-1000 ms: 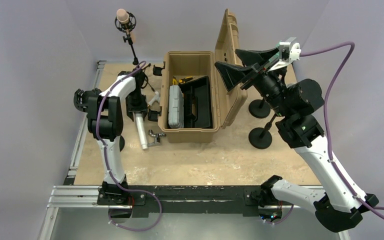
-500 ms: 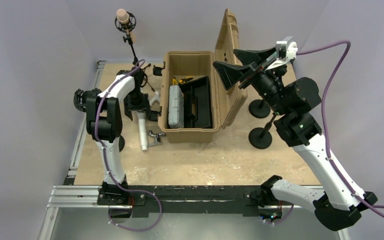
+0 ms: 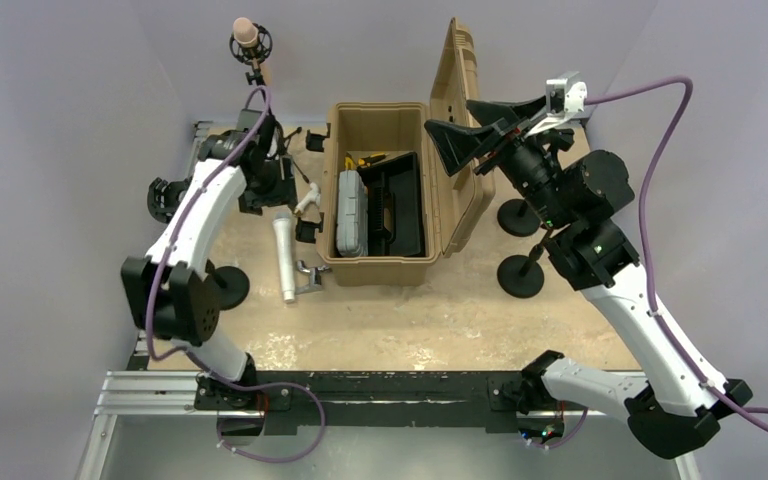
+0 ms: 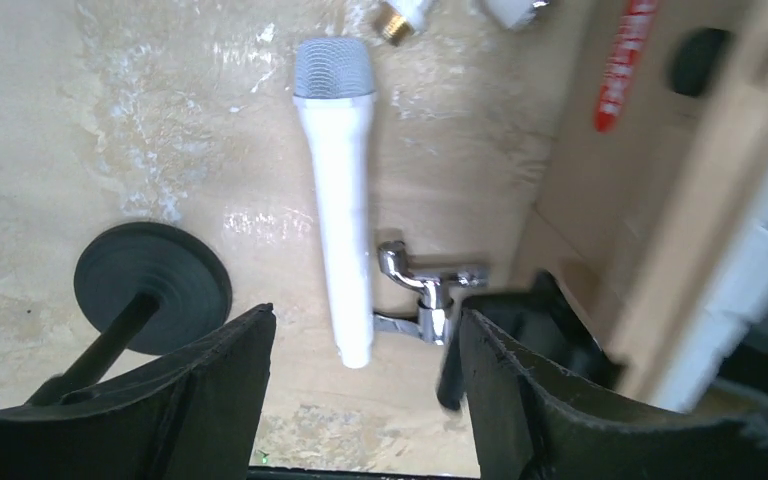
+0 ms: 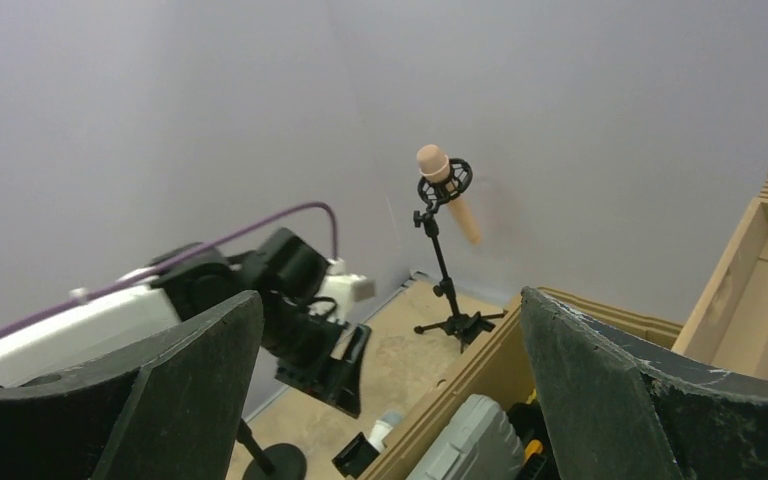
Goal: Remove the microphone from the stand
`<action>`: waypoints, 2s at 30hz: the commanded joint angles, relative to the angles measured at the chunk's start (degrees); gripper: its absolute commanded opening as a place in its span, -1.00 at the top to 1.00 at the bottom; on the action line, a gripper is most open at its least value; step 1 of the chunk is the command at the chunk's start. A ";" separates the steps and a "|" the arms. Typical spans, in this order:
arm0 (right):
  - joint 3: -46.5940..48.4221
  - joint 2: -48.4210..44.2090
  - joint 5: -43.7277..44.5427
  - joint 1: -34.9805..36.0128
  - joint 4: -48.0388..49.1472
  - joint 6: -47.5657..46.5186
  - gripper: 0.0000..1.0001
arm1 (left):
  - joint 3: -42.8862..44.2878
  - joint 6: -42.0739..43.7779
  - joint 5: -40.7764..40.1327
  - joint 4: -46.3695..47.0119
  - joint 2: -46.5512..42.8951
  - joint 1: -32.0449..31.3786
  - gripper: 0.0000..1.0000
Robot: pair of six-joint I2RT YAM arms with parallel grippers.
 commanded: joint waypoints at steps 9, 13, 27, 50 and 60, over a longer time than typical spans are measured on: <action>2.85 1.34 1.16 0.24 0.59 -0.54 -0.97 | -3.85 1.50 5.80 4.72 -36.70 -0.50 -0.41; 2.39 1.51 0.54 0.24 0.99 -0.39 -0.97 | -2.13 1.71 -4.94 3.27 -42.53 -0.55 -0.39; 1.37 0.30 0.26 0.17 0.94 -0.55 -0.97 | -13.90 -6.33 -35.32 3.25 -51.90 0.54 -0.12; 2.48 2.73 -4.03 0.17 -0.51 -3.54 -0.97 | -23.57 -25.73 7.33 4.58 -51.13 37.44 -0.20; 2.05 2.00 -4.75 0.23 -0.63 -4.85 -0.97 | -26.51 -27.85 9.88 8.46 -53.35 42.25 -0.51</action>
